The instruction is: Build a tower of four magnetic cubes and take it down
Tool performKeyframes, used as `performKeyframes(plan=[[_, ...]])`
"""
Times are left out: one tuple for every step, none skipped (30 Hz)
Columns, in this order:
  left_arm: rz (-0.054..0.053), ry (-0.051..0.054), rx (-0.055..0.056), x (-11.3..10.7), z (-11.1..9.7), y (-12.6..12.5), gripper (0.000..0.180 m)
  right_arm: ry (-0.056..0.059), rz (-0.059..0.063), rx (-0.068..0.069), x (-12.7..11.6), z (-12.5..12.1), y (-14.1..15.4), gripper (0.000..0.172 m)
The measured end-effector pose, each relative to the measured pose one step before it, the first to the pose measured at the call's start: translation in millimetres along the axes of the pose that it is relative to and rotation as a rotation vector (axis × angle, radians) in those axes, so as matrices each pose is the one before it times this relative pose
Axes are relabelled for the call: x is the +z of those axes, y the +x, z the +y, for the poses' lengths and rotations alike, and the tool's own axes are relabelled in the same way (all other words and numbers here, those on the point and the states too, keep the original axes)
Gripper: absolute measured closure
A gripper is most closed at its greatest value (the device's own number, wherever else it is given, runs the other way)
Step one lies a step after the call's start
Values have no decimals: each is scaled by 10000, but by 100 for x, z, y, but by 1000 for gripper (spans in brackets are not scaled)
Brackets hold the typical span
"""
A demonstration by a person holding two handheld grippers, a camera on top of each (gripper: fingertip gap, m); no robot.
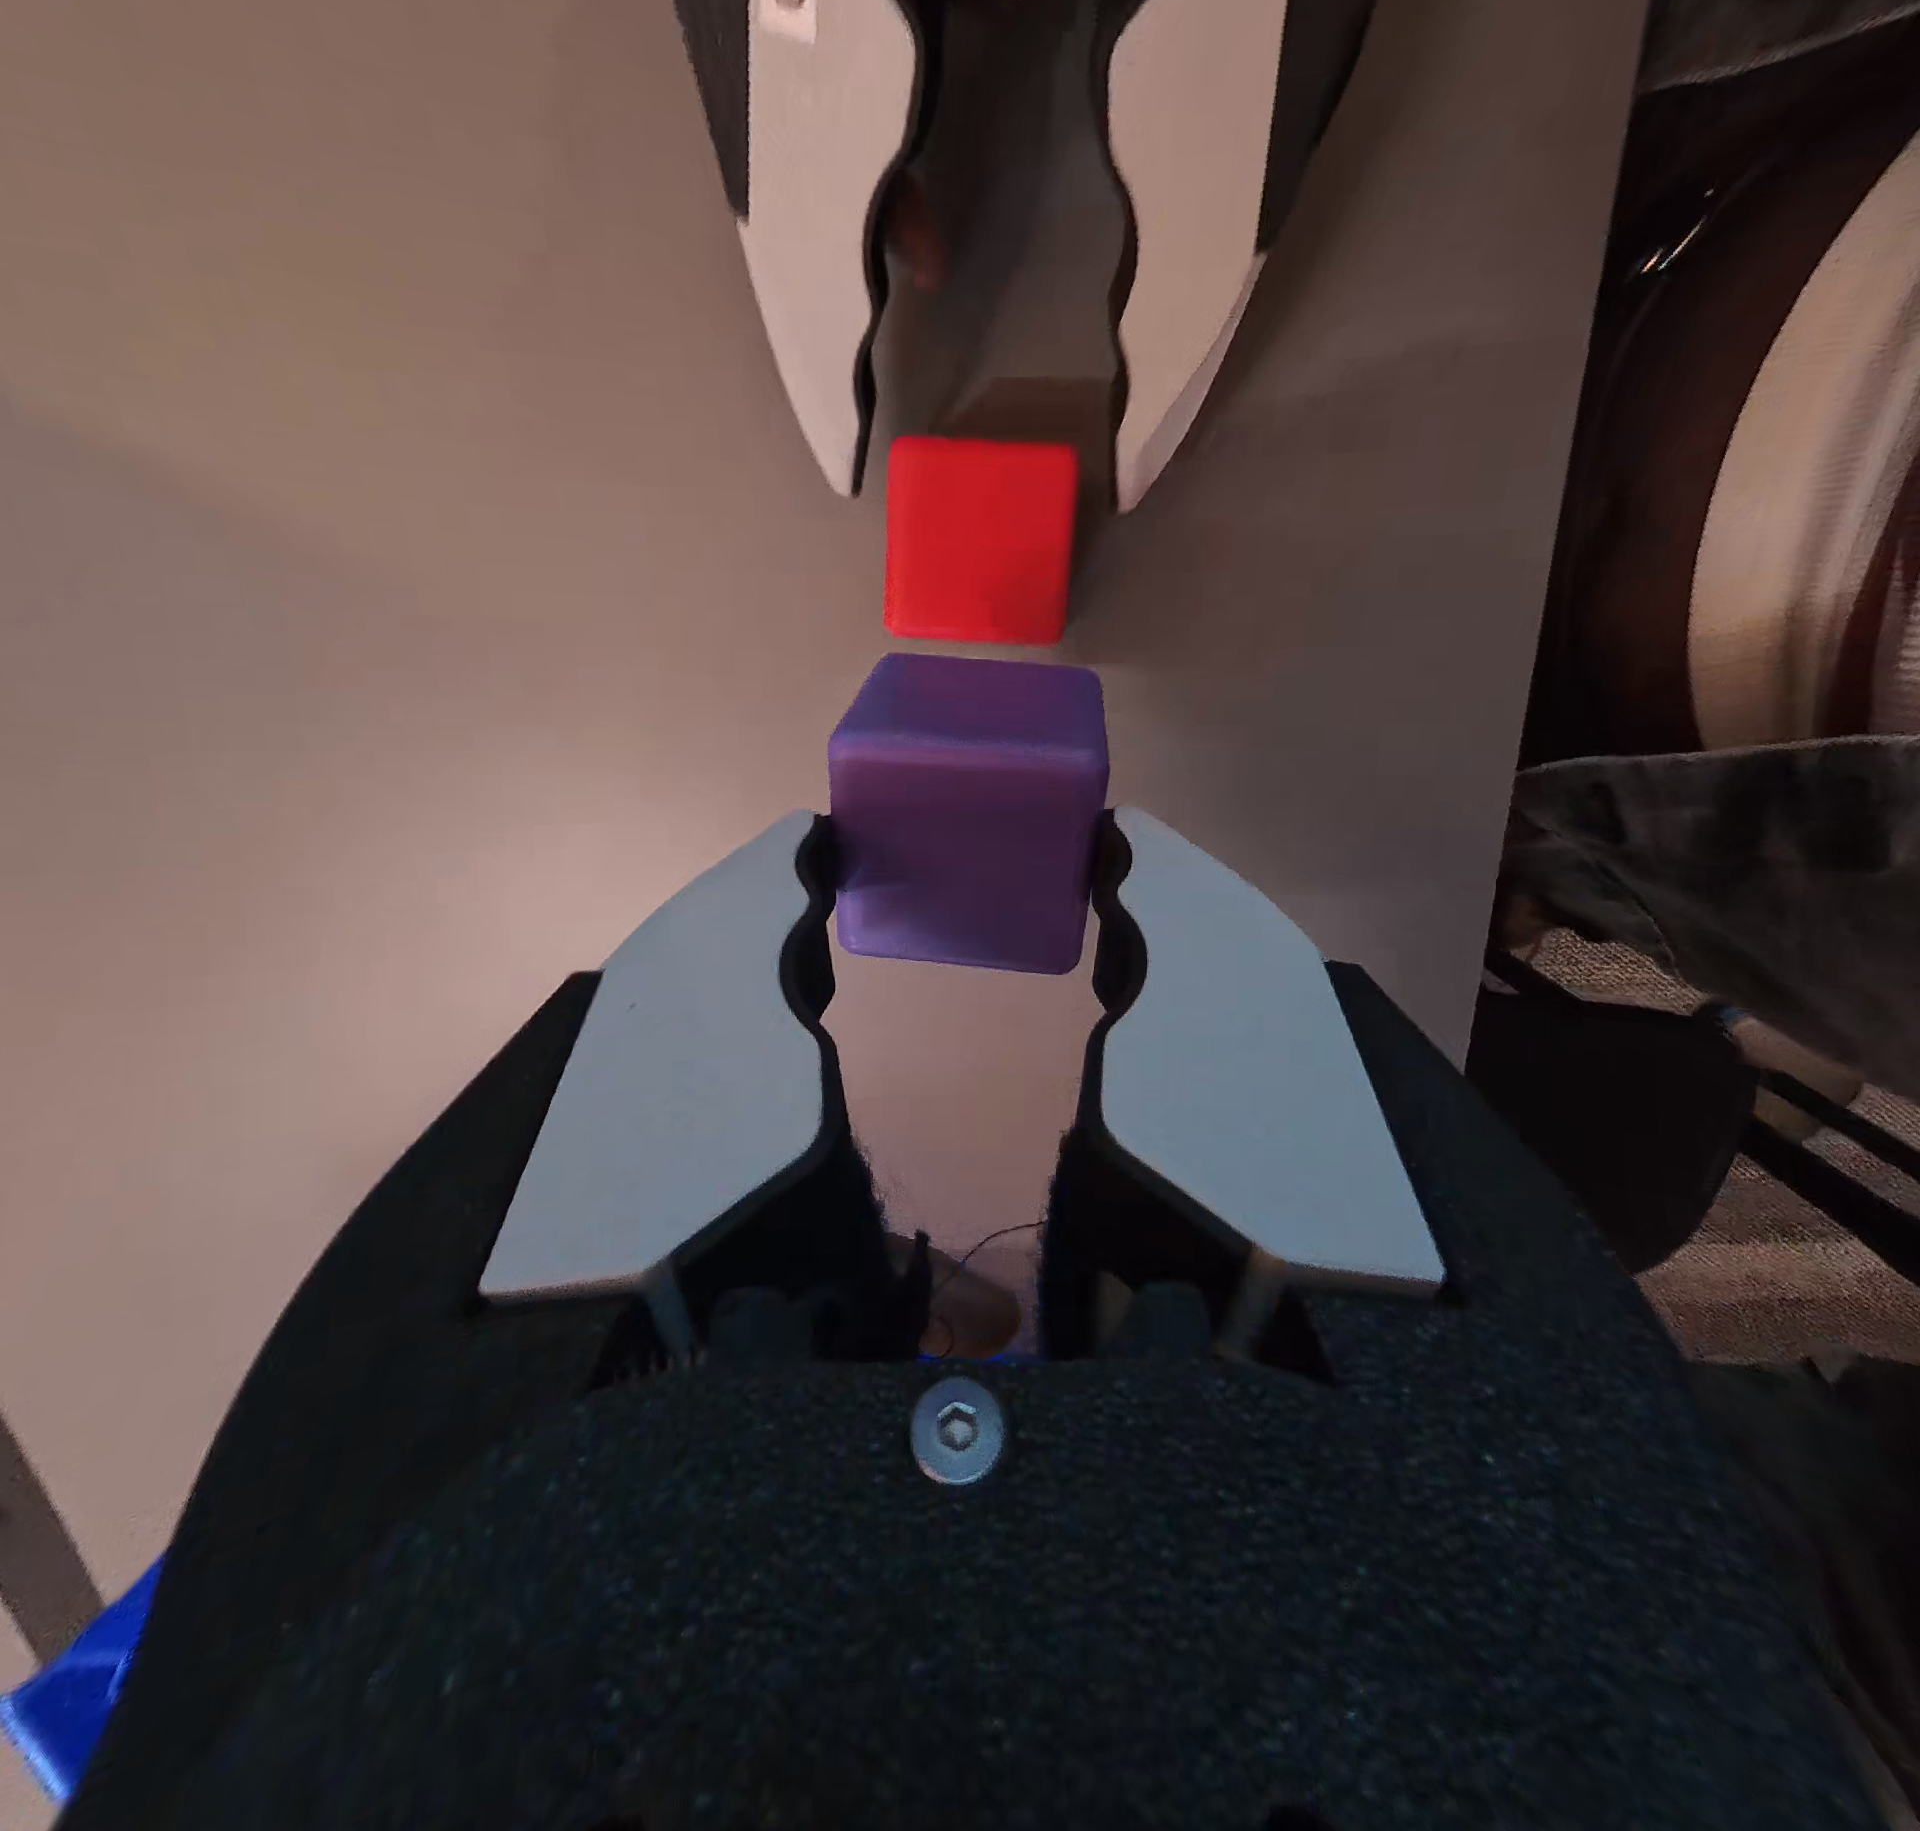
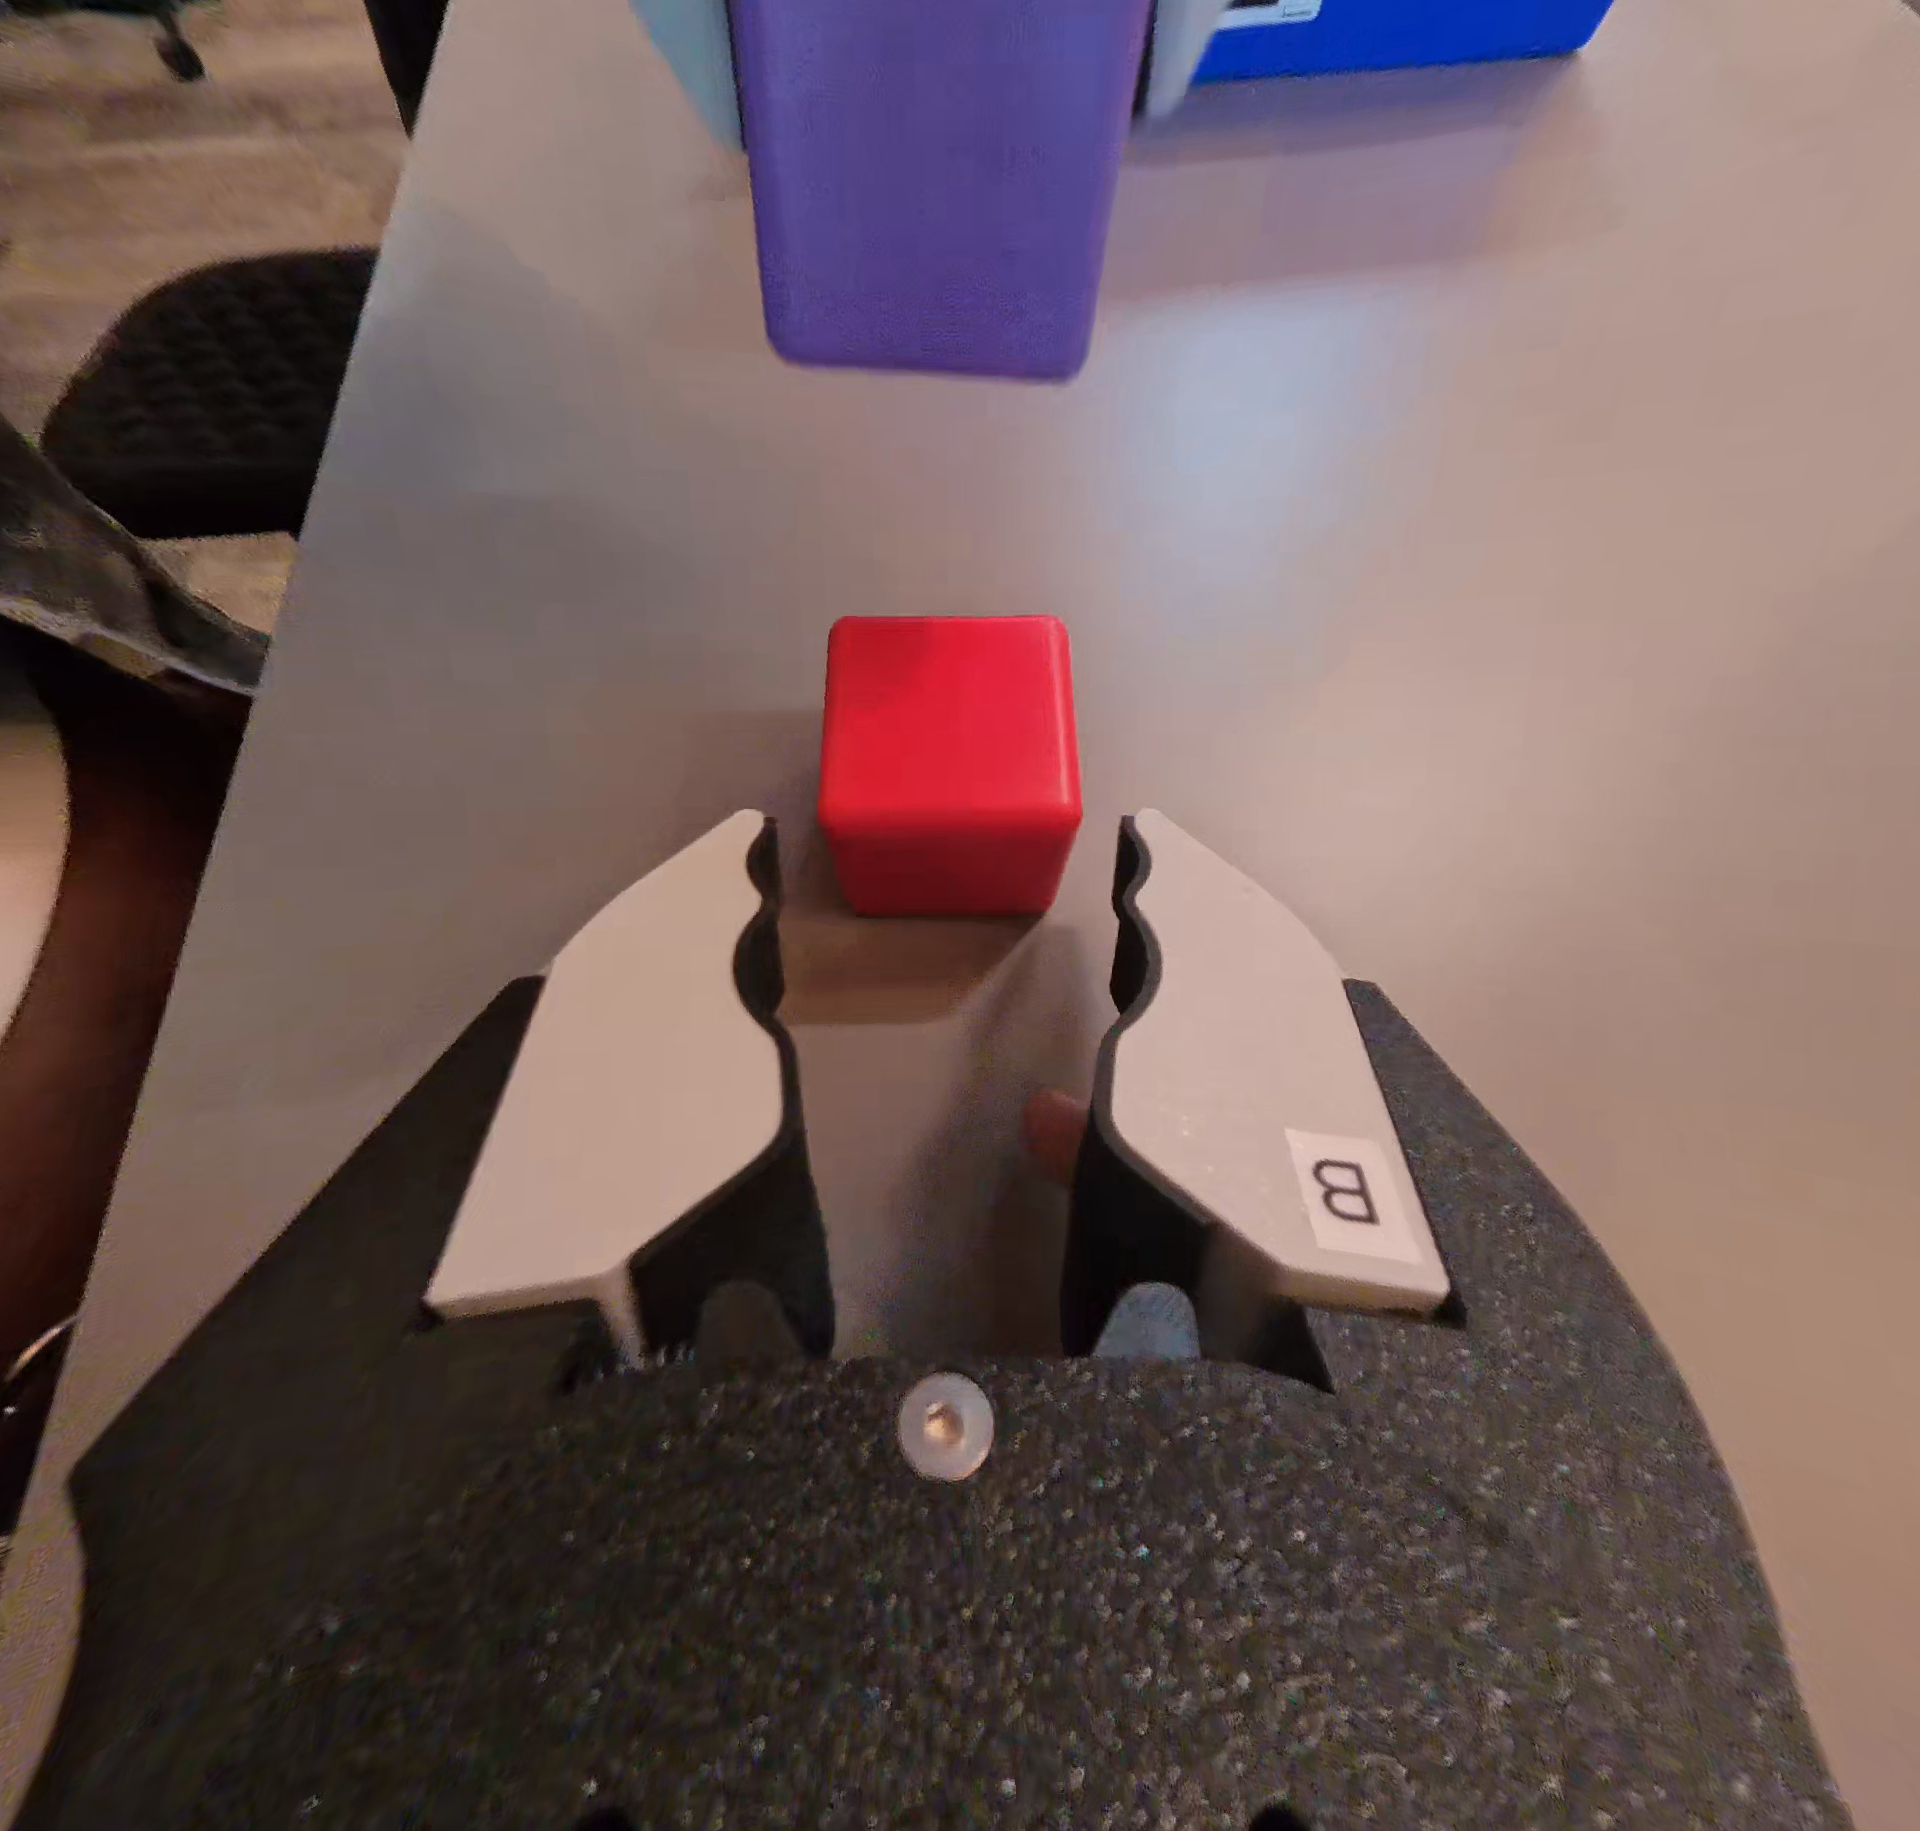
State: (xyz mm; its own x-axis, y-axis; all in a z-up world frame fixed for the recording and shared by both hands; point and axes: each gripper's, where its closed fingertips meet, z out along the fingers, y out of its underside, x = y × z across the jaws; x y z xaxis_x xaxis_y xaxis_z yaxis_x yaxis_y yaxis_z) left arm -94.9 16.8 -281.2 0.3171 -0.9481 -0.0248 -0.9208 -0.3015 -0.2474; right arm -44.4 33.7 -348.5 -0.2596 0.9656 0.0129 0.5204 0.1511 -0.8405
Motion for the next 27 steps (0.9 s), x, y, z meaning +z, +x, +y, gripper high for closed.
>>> performKeyframes(plan=[[108, 16, 65, 441, -381, 191, 133, -85, 36, -112, 107, 71, -17, 115], [62, 15, 61, 355, -362, 114, 133, -22, 47, -90, 46, -4, 20, 120], [-16, 13, 36, 281, -353, 7, 133, 15, 37, -74, 11, -35, 31, 125], [-53, -19, 12, 239, -312, -48, 133, 7, 9, -42, 5, -22, 13, 125], [-60, -40, 28, 199, -275, -52, 133, -5, -6, -18, 7, -1, -3, 125], [-15, -37, 56, 185, -265, 12, 133, -4, -12, -34, 13, -8, -27, 125], [-5, -23, 68, 156, -262, 48, 133, 1, -1, -54, 5, -8, -24, 125], [-13, -33, 60, 168, -246, 41, 133, 5, 0, -60, 17, -20, -24, 125], [-51, -94, 62, 197, -137, -1, 133, 4, -19, -56, 8, -13, -55, 125], [-78, -145, 59, 199, -35, -42, 133, 1, -21, -37, 10, -11, -49, 125], [-56, -101, 45, 189, -58, -26, 133, 2, -2, -20, 0, -15, -7, 125], [-2, -16, 22, 163, -143, 33, 133, 4, 3, -21, 7, -9, 0, 125], [32, -24, 10, 176, -77, 85, 133, 1, 2, -19, -3, -11, 7, 125], [-45, -104, -3, 184, 61, -40, 133, -8, 15, -3, 18, 7, 17, 125], [-85, -143, -3, 181, 129, -72, 133, -4, 26, 17, 9, -1, 46, 125], [-95, -55, 37, 99, -5, -52, 133, 15, -7, 30, -12, -24, 28, 125], [-47, -31, 34, 0, -20, 27, 133, 23, -30, 28, -28, -33, -5, 125], [-56, -61, 3, 13, 11, -9, 133, 25, -7, 10, -17, -31, 18, 125], [-44, -41, 1, 21, -24, -20, 133, 19, 9, -12, -8, -23, 15, 125], [-36, -27, 0, 20, -43, -11, 133, 18, 3, -26, -2, -40, 2, 125], [-43, -38, -5, 34, -45, -9, 133, 29, -9, -17, 10, -54, 2, 125], [-59, -44, 38, 36, -53, -2, 133, 59, -26, -10, -11, -102, -22, 125], [-44, -15, 35, 16, -104, 26, 133, 22, -29, -9, 27, -47, -25, 125], [-32, -59, -2, 14, -14, 22, 133, -45, -7, -14, 39, 48, -12, 125], [-37, -35, 9, 11, -32, -8, 133, -28, 6, -17, 22, 32, -1, 125], [-23, -19, 22, 6, -21, 11, 133, -14, 1, -16, 8, 18, -4, 125], [-15, 1, -15, 4, -22, -13, 133, -10, -4, -16, 1, 8, 9, 125]])
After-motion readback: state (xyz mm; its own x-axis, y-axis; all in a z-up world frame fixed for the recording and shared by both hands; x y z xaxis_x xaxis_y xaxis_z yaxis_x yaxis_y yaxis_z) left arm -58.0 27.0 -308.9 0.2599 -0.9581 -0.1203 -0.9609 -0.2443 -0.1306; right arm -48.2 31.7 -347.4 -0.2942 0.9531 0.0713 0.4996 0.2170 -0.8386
